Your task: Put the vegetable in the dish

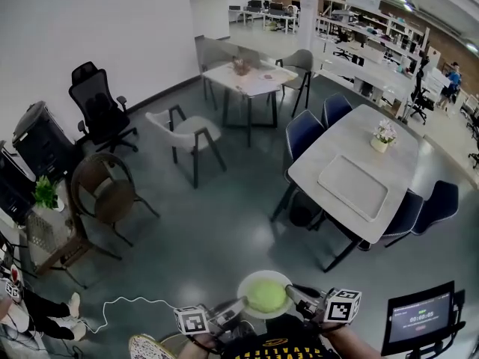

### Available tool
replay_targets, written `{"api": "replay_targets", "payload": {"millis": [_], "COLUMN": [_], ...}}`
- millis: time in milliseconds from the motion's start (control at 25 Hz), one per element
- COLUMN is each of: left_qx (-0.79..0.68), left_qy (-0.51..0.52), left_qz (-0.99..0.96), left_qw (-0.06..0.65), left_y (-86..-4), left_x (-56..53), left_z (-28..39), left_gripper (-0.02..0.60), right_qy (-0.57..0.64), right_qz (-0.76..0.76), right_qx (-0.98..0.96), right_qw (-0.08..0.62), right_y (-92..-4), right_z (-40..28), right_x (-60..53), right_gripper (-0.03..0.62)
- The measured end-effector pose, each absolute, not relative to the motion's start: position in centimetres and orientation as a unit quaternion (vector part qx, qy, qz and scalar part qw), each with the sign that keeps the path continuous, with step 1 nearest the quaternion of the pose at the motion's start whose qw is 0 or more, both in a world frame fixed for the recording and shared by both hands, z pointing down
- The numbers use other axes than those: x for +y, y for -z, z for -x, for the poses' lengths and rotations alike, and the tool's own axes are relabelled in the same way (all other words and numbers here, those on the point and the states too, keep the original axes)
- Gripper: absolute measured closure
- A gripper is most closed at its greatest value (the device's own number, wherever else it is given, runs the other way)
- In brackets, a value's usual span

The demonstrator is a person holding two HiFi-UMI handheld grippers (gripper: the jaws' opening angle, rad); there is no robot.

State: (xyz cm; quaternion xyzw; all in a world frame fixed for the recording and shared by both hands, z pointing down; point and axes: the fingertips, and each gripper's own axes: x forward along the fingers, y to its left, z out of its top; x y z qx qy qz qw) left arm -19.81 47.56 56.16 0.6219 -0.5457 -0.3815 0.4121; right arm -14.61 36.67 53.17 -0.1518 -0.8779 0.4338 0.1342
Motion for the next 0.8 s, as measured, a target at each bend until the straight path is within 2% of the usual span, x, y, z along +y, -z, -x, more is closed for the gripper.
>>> {"api": "replay_targets", "payload": {"millis": [440, 800], "left_qx": [-0.571, -0.540], "left_qy": [0.348, 0.323], "left_qz": [-0.616, -0.650], "left_qw": [0.416, 0.426], "left_y": [-55.2, -54.2], "left_x": [34.6, 18.3], "left_z": [28.7, 31.1], "left_gripper": [0.568, 0.568], "right_qy": [-0.442, -0.442], "right_qz": [0.171, 0.132], "right_qx": [-0.874, -0.883], "right_qw": [0.111, 0.084], "right_y": [-53.1, -52.3], "right_z": [23.4, 24.9], "right_x": [23.5, 7.9], "right_gripper": [0.574, 0.573]}}
